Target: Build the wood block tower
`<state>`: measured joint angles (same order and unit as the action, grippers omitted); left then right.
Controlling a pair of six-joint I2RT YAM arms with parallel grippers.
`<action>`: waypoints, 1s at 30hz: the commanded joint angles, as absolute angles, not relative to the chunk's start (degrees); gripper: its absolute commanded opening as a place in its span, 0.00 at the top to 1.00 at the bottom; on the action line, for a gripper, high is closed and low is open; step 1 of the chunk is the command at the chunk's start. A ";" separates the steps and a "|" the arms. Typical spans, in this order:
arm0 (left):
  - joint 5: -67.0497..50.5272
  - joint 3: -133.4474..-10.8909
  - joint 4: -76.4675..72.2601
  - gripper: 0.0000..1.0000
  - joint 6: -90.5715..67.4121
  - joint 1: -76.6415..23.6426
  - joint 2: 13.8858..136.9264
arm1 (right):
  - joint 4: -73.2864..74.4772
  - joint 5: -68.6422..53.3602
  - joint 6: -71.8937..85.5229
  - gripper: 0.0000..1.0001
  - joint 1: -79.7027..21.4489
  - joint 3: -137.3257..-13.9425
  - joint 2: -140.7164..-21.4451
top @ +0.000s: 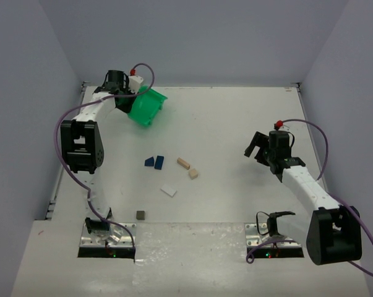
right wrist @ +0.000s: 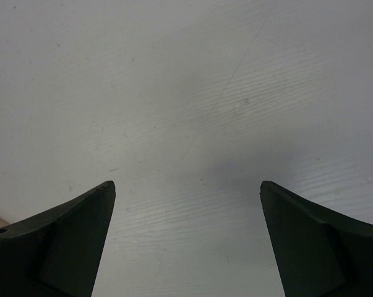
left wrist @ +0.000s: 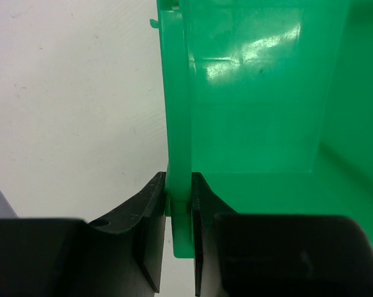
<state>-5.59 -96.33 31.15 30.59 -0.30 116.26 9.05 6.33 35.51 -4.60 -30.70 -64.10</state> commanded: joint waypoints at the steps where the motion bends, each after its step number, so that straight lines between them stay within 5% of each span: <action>1: -6.06 -98.96 30.74 0.90 33.03 -0.35 117.13 | 8.25 8.33 34.64 0.01 -4.66 -32.79 -63.05; 16: -4.31 -98.55 30.17 0.67 32.73 -0.35 118.19 | 9.05 9.85 34.87 0.01 -4.66 -32.96 -62.44; 21: -4.27 -99.41 30.41 0.44 31.33 -0.35 116.21 | 8.57 8.92 34.62 0.01 -4.57 -32.87 -62.14; 24: -5.33 -100.24 30.93 0.00 30.13 -0.35 113.61 | 8.30 7.85 34.26 0.01 -4.57 -33.13 -61.94; 30: -11.15 -100.95 30.26 0.00 23.96 -1.04 104.00 | 4.83 1.38 32.38 0.01 -4.66 -31.60 -59.04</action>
